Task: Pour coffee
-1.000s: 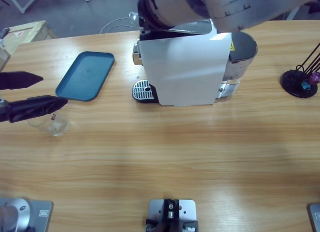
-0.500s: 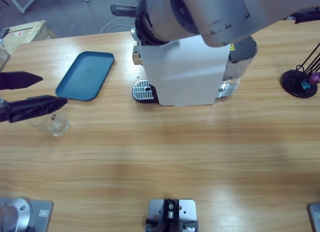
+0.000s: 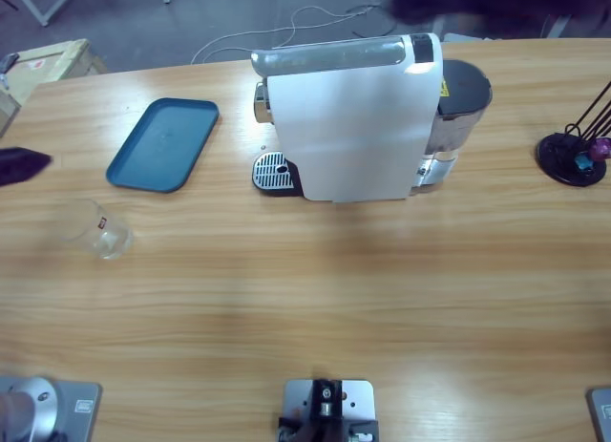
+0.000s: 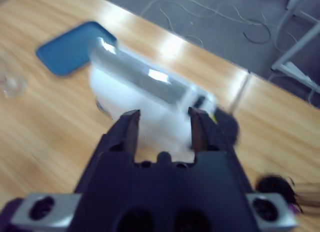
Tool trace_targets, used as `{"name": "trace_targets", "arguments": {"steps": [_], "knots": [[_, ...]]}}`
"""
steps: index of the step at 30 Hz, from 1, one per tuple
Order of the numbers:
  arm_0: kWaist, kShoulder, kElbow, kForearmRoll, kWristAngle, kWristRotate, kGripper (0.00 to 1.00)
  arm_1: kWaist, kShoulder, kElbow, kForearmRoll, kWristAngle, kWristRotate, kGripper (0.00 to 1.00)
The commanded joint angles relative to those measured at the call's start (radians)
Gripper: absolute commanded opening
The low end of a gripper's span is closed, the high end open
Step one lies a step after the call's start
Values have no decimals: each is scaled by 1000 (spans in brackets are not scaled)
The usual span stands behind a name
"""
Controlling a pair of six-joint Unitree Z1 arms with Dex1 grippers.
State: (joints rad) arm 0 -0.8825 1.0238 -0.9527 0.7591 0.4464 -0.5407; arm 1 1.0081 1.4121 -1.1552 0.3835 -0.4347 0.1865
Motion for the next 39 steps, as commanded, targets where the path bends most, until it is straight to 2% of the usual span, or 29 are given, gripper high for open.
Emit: {"name": "trace_targets", "arguments": {"steps": [1,4,9,14,24,31,32,35,39], "knots": [[-15,87,76,101,32,-373,996,17,-292,318,89,-15,14,1000],[-52,140,125,93,56,-446,996,17,-319,382,94,-15,24,1000],[-123,225,243,-34,115,-508,996,17,-326,412,95,-15,35,1000],[-124,276,255,-34,170,-520,996,17,-324,446,95,-15,60,1000],[-123,495,281,-40,275,-750,990,17,-284,474,72,-16,110,1000],[-116,553,291,-86,301,-754,979,17,-254,468,72,-16,110,1000],[-111,561,290,-93,301,-754,944,17,-254,468,72,-16,111,1000],[-88,565,292,-109,303,-753,738,17,-261,470,73,-16,114,1000],[-51,572,309,-179,298,-741,729,17,-270,470,74,-16,114,1000]]}}
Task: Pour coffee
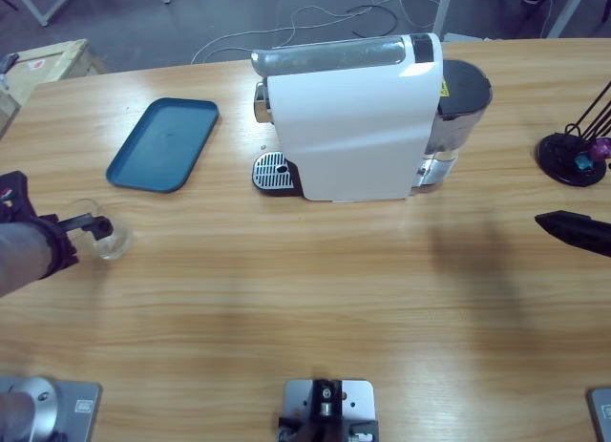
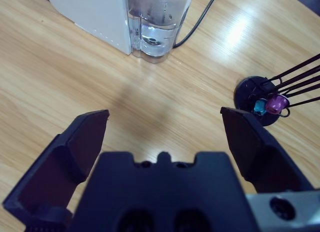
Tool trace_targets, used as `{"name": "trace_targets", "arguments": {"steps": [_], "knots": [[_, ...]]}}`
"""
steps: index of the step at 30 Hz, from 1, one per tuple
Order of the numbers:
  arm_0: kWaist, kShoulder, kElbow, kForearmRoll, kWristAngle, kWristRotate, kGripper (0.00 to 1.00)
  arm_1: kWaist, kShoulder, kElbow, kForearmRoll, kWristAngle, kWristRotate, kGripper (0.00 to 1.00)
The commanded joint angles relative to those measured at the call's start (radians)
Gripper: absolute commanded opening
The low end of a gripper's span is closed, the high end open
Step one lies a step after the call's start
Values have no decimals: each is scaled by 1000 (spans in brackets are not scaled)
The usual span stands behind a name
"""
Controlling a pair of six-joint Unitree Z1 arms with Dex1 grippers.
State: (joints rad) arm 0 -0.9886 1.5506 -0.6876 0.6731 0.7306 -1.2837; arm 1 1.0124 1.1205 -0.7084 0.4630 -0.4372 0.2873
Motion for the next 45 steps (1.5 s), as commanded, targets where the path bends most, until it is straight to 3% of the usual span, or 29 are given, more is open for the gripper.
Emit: {"name": "trace_targets", "arguments": {"steps": [1,3,11,13,14,19,22,28,35,39,43,45], "knots": [[56,51,56,-115,13,4,716,12,20,23,-5,-12,13,1000],[56,55,74,-137,13,4,665,12,21,22,-4,-12,13,1000],[56,39,75,-137,15,14,714,12,32,25,-6,-12,24,1000],[56,14,71,-128,24,14,922,12,32,26,-7,-12,26,1000],[56,-2,70,-127,28,16,977,12,33,26,-7,-12,26,1000],[74,-42,51,-126,58,176,996,12,32,41,-21,-14,40,1000],[93,-43,68,-148,65,206,991,12,33,50,-33,-15,43,1000],[111,-64,175,-355,32,327,987,12,35,56,-42,-17,44,1000],[245,-81,248,-544,-23,463,987,12,31,61,-47,-17,44,1000],[257,-61,267,-623,-49,528,978,12,28,63,-47,-18,44,1000],[257,-51,278,-659,-73,556,838,12,26,63,-49,-18,44,1000],[261,-49,280,-662,-82,558,714,12,24,64,-48,-20,44,1000]]}}
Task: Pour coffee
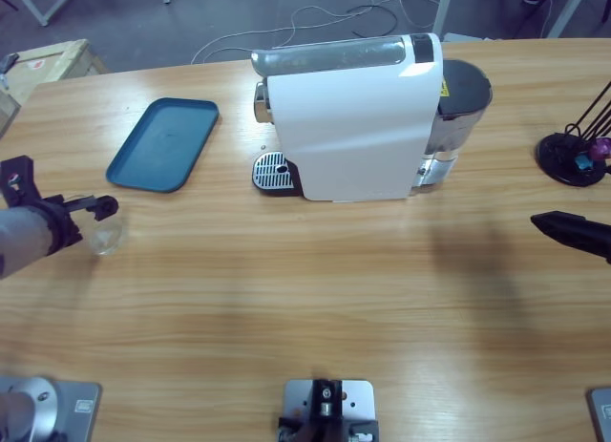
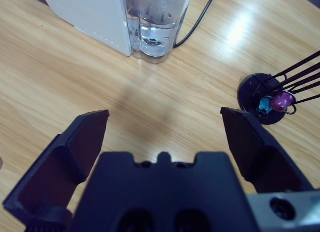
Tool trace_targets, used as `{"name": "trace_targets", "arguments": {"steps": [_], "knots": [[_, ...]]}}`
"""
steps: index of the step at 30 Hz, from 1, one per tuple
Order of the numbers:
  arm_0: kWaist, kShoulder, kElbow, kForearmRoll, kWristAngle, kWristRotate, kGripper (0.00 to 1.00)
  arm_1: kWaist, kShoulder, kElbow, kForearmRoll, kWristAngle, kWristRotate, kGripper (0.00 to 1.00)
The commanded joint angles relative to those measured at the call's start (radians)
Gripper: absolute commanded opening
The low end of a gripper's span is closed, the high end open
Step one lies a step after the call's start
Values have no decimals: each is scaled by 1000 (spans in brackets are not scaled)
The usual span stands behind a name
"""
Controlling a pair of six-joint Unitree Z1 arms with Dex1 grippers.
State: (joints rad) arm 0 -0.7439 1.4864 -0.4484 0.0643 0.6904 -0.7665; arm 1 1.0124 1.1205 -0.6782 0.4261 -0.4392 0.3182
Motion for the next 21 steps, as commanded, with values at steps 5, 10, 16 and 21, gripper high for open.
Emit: {"name": "trace_targets", "arguments": {"steps": [5,10,16,21], "knots": [[29,6,51,-59,-65,42,387,12,19,34,-10,-21,15,1000],[29,-62,78,-104,-111,141,0,12,7,35,-9,-25,17,1000],[36,-252,34,-64,-389,444,0,12,-22,-59,76,-46,-39,1000],[116,-378,-97,102,-661,841,0,12,-29,-68,83,-55,-42,1000]]}}
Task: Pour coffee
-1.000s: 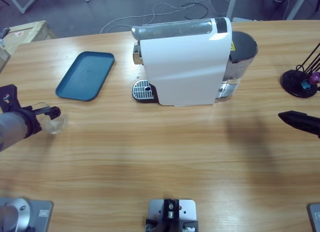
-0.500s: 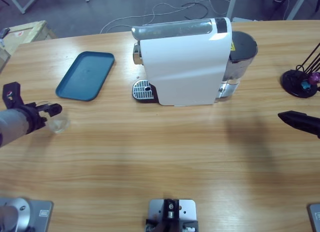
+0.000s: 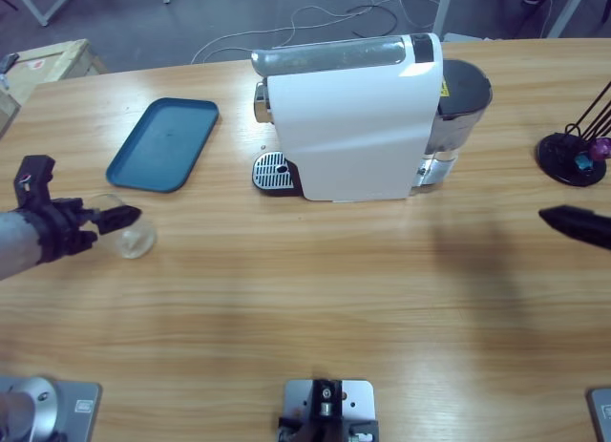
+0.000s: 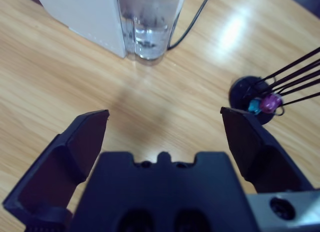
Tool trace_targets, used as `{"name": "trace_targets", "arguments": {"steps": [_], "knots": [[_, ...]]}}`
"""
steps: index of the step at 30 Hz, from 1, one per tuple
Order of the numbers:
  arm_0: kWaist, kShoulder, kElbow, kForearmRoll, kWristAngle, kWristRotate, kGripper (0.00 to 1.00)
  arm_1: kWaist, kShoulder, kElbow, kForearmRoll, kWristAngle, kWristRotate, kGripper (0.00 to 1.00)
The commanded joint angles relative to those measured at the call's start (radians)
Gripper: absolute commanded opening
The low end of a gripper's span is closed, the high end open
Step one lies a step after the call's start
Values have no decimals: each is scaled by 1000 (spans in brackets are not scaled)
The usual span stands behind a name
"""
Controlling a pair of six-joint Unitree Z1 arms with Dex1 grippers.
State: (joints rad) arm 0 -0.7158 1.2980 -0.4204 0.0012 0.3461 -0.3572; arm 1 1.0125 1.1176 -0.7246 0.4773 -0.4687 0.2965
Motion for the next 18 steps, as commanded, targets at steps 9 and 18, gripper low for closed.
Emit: {"name": "trace_targets", "arguments": {"steps": [9,18], "knots": [[314,206,-374,161,-816,1093,0,12,-62,-5,57,-29,-14,1000],[294,523,-587,140,-866,1238,0,12,-28,-19,61,-32,-5,1000]]}}
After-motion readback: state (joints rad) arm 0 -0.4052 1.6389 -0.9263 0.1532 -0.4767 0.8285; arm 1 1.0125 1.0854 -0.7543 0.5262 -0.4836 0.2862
